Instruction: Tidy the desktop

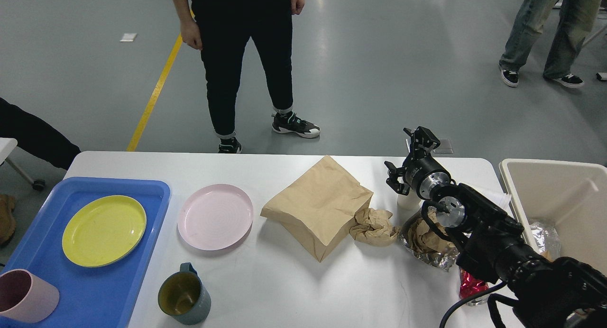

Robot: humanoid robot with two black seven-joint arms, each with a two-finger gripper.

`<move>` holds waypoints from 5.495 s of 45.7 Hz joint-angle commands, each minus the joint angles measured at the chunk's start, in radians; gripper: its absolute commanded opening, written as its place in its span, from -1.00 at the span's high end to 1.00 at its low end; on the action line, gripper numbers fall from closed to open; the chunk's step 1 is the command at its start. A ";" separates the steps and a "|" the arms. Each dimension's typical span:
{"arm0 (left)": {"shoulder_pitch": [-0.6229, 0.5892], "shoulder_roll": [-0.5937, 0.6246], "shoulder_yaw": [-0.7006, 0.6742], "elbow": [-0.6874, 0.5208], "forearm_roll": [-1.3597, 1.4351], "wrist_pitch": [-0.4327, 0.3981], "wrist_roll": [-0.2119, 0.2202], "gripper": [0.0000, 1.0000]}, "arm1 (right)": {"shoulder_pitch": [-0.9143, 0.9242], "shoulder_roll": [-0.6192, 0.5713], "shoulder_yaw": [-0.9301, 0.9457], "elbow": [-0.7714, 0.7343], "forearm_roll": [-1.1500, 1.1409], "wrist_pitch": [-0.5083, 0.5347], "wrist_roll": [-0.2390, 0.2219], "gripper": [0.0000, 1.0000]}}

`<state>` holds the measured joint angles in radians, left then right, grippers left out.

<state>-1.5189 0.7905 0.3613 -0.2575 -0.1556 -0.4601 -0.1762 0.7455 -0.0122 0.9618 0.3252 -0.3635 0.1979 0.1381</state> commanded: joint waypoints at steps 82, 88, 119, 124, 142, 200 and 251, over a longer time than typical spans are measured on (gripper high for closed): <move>-1.118 -0.376 0.995 -0.795 0.278 -0.500 0.198 -0.92 | 0.000 0.000 0.000 0.000 0.000 0.000 0.000 -1.00; -1.124 -0.376 0.996 -0.842 0.280 -0.500 0.196 -0.92 | 0.000 0.000 0.000 0.000 0.000 0.000 0.000 -1.00; -1.205 -0.396 0.999 -0.973 0.280 -0.500 0.182 -0.92 | 0.000 0.000 0.000 0.000 0.000 0.000 0.000 -1.00; -1.205 -0.396 1.001 -0.971 0.277 -0.500 0.181 -0.92 | 0.000 0.000 0.000 0.000 0.000 0.000 0.000 -1.00; -0.983 -0.324 1.071 -1.000 0.337 -0.500 0.196 -0.92 | 0.000 0.000 0.000 0.000 0.000 0.000 0.000 -1.00; -0.324 -0.163 0.803 -1.289 0.481 -0.120 0.285 -0.91 | 0.000 0.000 0.000 0.000 0.000 0.000 0.000 -1.00; -0.146 -0.327 0.691 -1.211 0.496 0.017 0.468 -0.90 | 0.000 0.000 0.000 0.000 0.000 0.000 0.000 -1.00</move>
<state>-1.6664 0.4596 1.0551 -1.4666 0.3647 -0.4395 0.2913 0.7455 -0.0123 0.9618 0.3252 -0.3636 0.1979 0.1381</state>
